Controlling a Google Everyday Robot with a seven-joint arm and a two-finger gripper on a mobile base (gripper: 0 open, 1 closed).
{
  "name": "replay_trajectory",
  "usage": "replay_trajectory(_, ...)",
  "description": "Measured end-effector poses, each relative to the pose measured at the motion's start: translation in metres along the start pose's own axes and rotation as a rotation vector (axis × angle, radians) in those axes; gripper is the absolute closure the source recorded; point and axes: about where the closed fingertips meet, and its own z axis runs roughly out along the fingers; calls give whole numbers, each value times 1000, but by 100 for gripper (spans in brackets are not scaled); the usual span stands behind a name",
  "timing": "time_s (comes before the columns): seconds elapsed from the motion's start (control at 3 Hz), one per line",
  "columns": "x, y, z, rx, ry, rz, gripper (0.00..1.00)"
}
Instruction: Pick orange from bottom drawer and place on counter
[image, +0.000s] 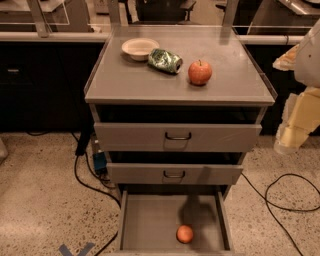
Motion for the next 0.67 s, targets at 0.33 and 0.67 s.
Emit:
replay_trajectory(0.33, 0, 0, 0, 0, 0, 0, 0)
replay_trajectory(0.67, 3, 4, 13, 8, -9, 3, 0)
